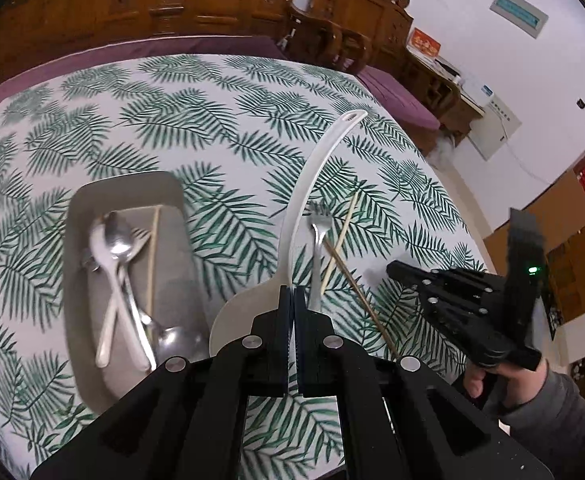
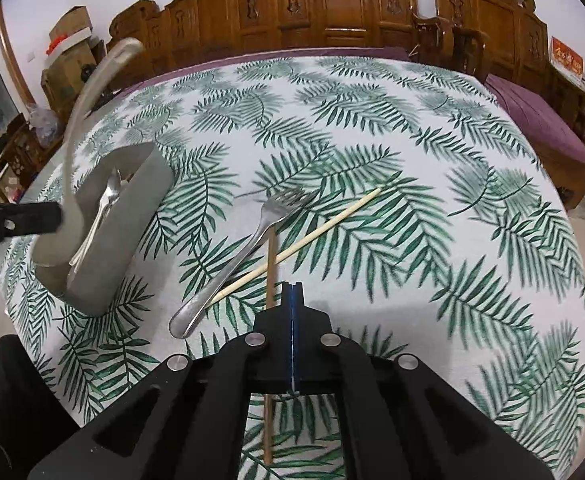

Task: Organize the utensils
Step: 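Carry the white plastic spoon into the tray and open the left tool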

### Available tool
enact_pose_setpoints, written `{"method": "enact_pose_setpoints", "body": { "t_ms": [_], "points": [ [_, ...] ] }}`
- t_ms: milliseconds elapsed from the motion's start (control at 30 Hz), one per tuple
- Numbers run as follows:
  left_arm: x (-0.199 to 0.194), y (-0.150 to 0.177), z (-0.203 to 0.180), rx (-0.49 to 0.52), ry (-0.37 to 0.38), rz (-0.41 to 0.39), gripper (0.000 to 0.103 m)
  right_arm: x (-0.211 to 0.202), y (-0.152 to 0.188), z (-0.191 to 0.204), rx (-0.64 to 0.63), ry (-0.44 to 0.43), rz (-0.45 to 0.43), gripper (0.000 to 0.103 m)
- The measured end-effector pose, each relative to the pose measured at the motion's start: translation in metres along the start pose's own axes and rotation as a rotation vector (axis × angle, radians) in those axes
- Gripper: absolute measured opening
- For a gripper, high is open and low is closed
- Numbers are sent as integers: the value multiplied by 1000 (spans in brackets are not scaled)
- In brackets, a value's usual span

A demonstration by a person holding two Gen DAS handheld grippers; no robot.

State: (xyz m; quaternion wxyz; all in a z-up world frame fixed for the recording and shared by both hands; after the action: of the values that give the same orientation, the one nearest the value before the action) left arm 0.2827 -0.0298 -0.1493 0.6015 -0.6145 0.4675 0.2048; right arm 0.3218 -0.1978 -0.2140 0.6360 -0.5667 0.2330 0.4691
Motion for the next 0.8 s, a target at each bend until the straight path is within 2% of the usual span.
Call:
{"method": "enact_pose_setpoints", "body": {
  "t_ms": [67,133,200,233,300,467,800],
  "points": [
    [-6,4,3,-3,-5,-4,1,9,5,6,-15,-8,22,24],
    [-11,7,6,-4,-11,-8,1,20,10,11,-25,-2,54,27],
    [-14,9,9,-5,-15,-8,1,31,17,14,-44,29,86,24],
    [-15,11,12,-8,-20,-9,1,34,19,15,-55,50,83,15],
    [-18,13,17,-14,-26,-9,1,33,20,14,-64,60,79,6],
    [-20,21,35,-42,-44,-5,1,24,22,1,-39,56,98,6],
    [-5,37,68,-102,-90,51,1,-16,15,-6,13,26,17,6]
  ]
}}
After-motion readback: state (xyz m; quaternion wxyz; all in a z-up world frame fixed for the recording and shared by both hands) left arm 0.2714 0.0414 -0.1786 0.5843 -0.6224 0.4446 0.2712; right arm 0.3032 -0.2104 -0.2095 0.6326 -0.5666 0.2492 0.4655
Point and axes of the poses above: each gripper's, at about its wrist camera, not at the fingertips, and x roughly the way its jaws point, z to its left, y to its underside, the point moved 2 cm from there along x, roughly the way its jaws point, and after that the axes turned 12 degrees about x, right-handed, at the moved point
